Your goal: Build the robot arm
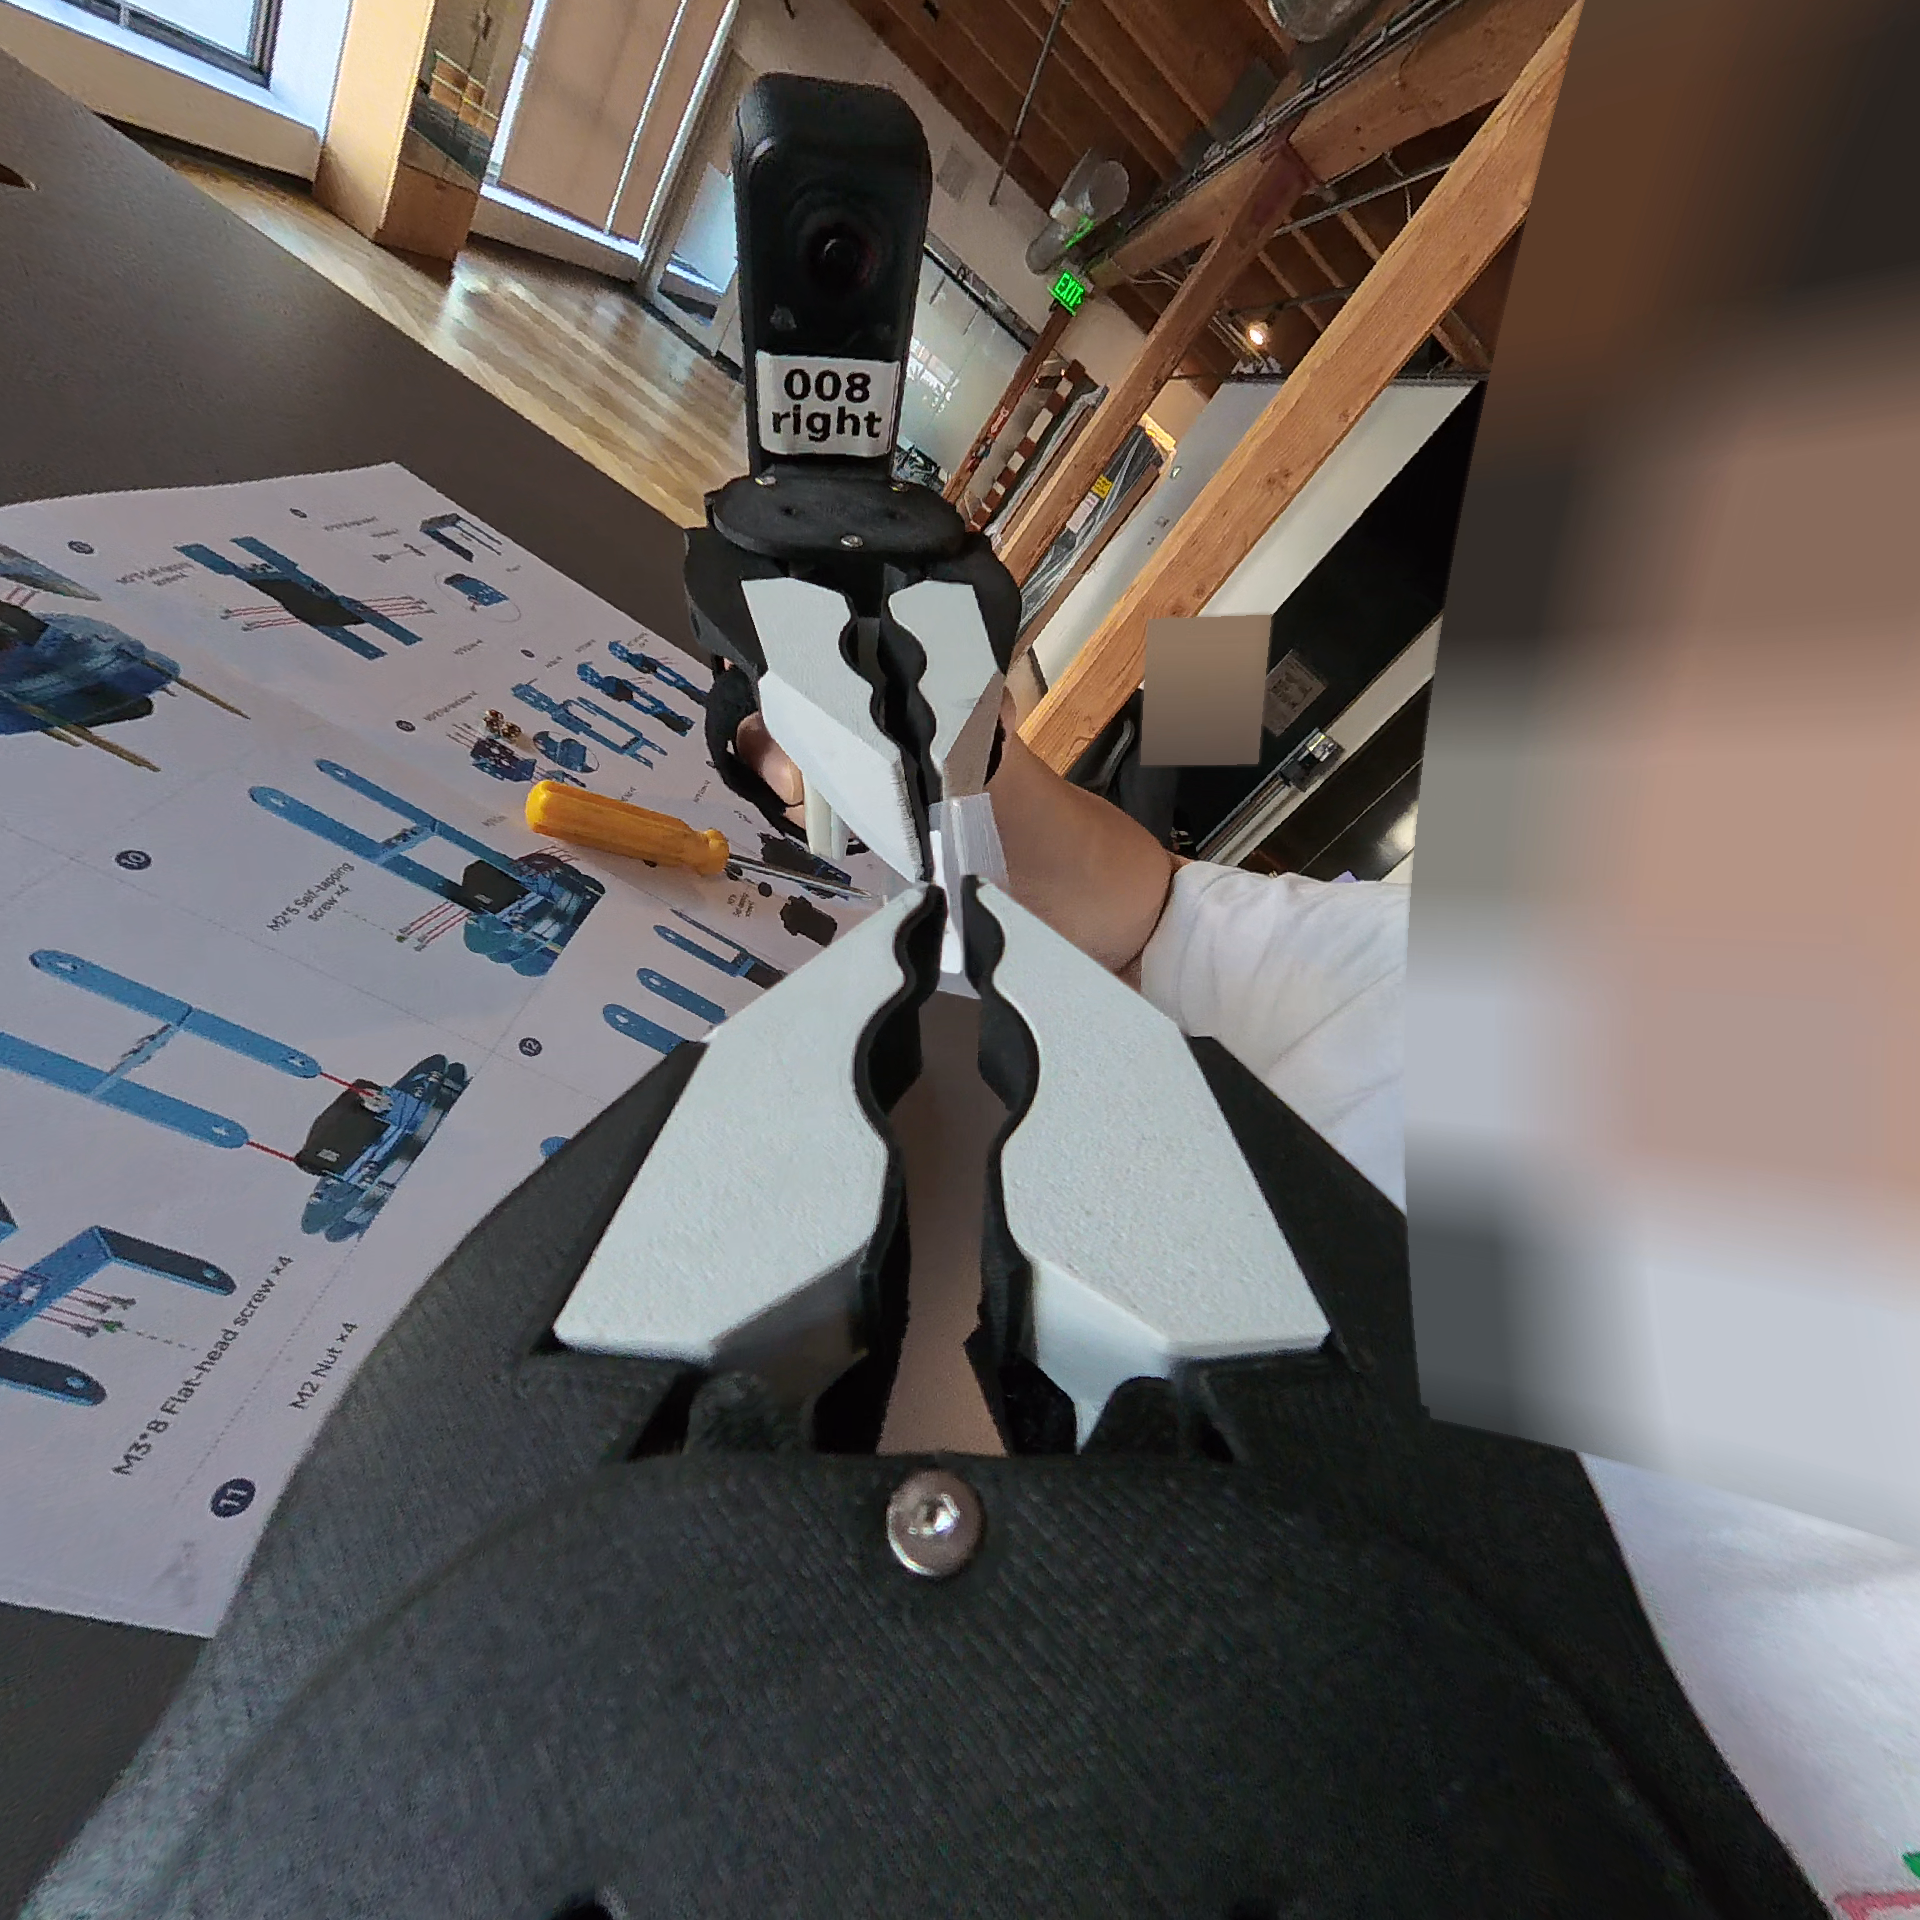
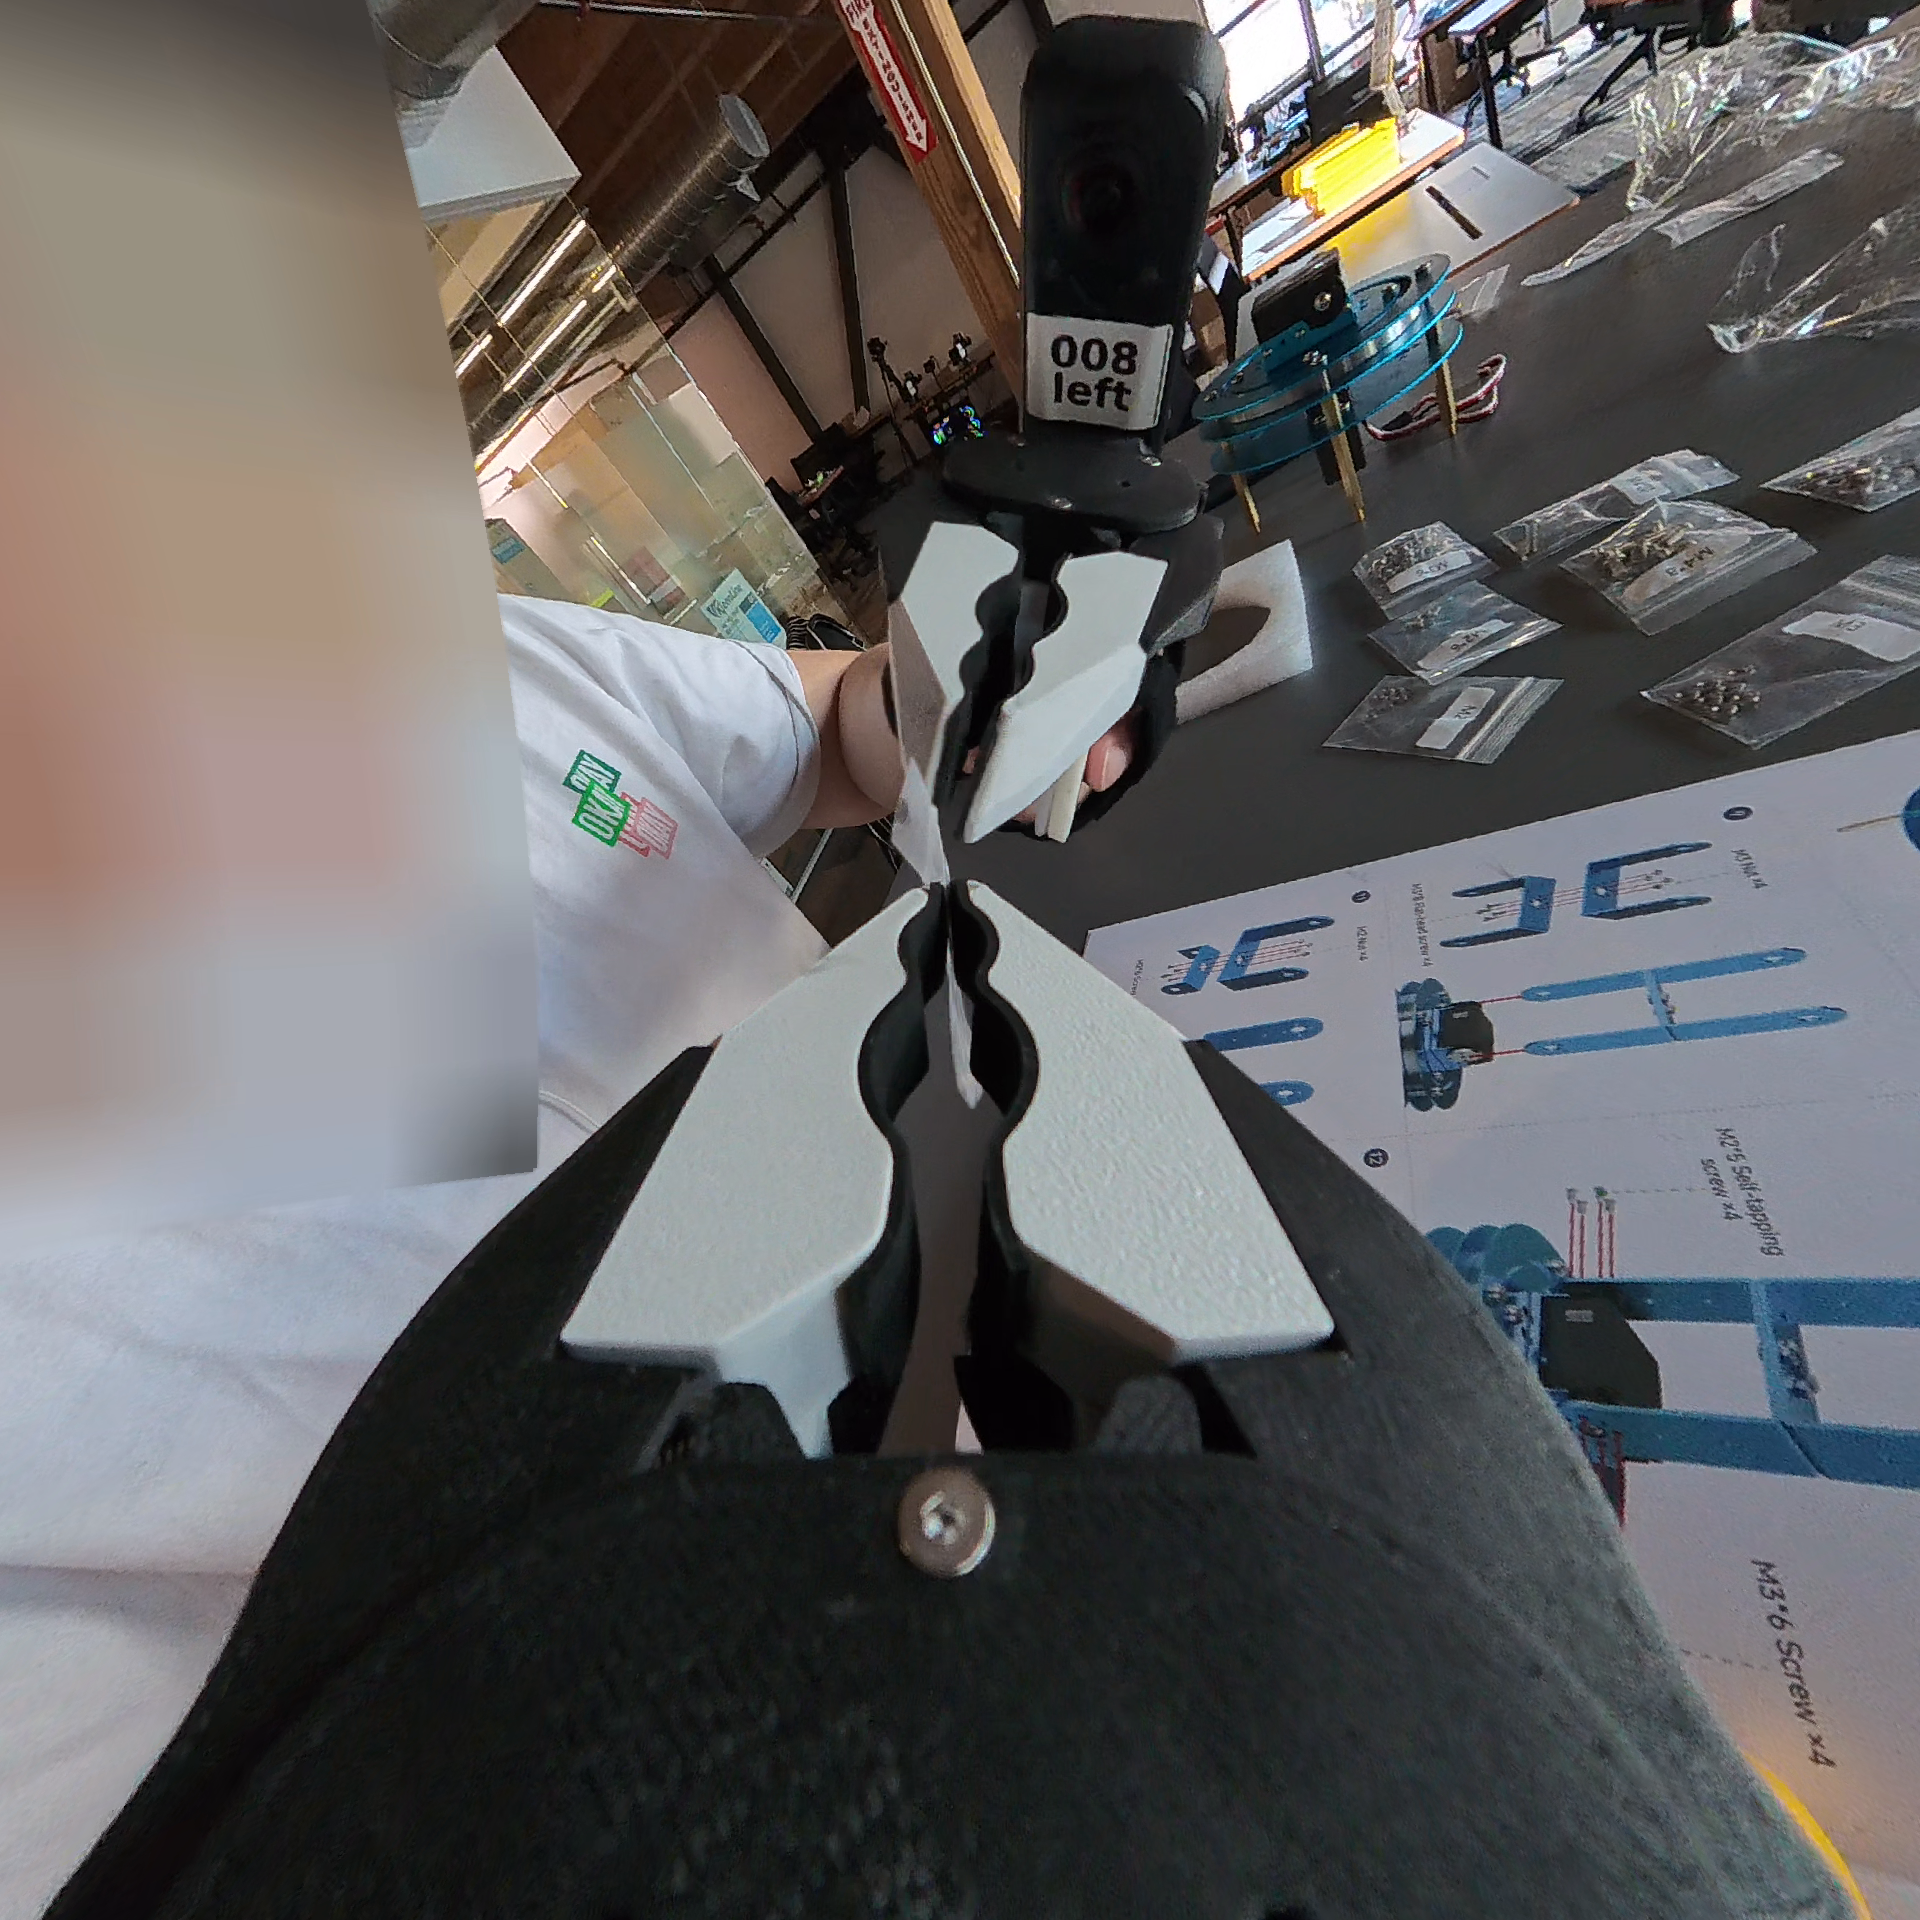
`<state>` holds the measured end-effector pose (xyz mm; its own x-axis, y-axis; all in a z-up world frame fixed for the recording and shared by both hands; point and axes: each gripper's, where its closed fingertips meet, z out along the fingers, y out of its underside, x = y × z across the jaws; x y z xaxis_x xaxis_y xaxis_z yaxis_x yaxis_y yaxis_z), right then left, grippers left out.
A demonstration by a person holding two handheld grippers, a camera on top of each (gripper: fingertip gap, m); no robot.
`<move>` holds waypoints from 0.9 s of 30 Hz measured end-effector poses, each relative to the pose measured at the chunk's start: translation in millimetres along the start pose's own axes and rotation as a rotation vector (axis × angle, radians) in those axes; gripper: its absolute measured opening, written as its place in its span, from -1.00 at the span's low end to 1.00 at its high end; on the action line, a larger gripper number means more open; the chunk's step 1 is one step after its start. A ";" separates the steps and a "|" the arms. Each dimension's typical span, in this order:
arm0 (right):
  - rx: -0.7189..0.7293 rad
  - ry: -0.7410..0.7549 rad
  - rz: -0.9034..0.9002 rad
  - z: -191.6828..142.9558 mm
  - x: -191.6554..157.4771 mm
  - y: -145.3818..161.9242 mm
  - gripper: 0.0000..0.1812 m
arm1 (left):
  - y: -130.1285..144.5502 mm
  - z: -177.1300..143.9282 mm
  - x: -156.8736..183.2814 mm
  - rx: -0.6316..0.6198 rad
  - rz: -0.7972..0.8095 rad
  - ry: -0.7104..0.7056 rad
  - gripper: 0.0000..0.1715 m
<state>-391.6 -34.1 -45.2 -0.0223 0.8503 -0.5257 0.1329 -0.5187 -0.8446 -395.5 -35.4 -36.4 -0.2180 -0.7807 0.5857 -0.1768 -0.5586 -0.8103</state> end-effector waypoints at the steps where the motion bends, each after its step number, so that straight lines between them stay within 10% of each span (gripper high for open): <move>1: 0.001 0.000 -0.001 -0.1 -0.2 -0.4 -1.00 | 0.1 -0.1 -0.1 0.000 0.000 0.001 -1.00; 27: -0.017 0.030 0.003 0.4 6.1 3.8 -1.00 | -1.0 -2.1 -2.4 -0.002 -0.011 -0.005 -0.91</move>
<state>-391.6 -30.9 -51.6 0.0078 0.8510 -0.5251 0.1499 -0.5202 -0.8408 -396.9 -32.4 -37.0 -0.2107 -0.7758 0.5948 -0.1808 -0.5670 -0.8036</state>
